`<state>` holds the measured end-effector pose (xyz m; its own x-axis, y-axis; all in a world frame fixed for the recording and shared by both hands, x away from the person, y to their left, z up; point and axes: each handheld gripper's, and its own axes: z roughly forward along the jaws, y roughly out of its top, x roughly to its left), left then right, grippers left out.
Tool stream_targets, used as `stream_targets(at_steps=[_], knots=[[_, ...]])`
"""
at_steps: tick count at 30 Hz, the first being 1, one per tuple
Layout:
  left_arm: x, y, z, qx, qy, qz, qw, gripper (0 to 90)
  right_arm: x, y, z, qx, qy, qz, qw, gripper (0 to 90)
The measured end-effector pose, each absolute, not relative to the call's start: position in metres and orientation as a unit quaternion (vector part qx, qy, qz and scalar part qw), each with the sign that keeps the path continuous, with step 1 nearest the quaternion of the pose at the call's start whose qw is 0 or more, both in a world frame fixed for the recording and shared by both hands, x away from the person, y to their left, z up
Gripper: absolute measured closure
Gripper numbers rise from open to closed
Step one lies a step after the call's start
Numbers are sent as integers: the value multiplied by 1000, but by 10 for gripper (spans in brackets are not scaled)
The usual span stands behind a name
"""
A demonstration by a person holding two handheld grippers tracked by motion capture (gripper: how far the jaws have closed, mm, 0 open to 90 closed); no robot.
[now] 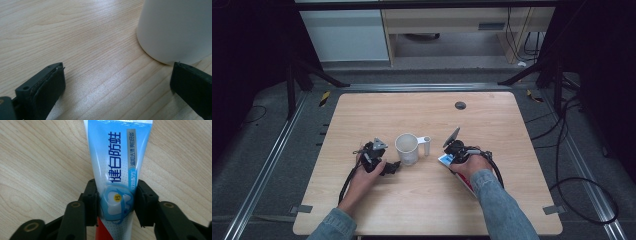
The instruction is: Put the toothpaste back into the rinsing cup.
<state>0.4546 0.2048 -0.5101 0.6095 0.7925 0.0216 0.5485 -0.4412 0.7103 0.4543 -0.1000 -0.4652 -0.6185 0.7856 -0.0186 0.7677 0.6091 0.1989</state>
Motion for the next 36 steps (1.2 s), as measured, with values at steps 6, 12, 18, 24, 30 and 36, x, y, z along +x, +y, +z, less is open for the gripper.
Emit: stream_targets(at_steps=[6, 12, 18, 24, 30, 36], knots=[[455, 205, -510, 830, 404, 179, 341, 0, 453, -105, -461, 416, 902, 100, 57, 711], [455, 205, -510, 830, 404, 178, 341, 0, 452, -106, -455, 428, 896, 102, 55, 727], [455, 205, -510, 830, 404, 179, 341, 0, 454, -107, -440, 423, 897, 107, 71, 732], [456, 204, -510, 828, 407, 180, 342, 0, 457, -113, -425, 427, 893, 117, 84, 733], [458, 204, -510, 827, 408, 180, 342, 0, 458, -119, -413, 434, 886, 133, 93, 734], [461, 204, -510, 827, 408, 180, 342, 0, 456, -128, -400, 439, 875, 170, 111, 736]])
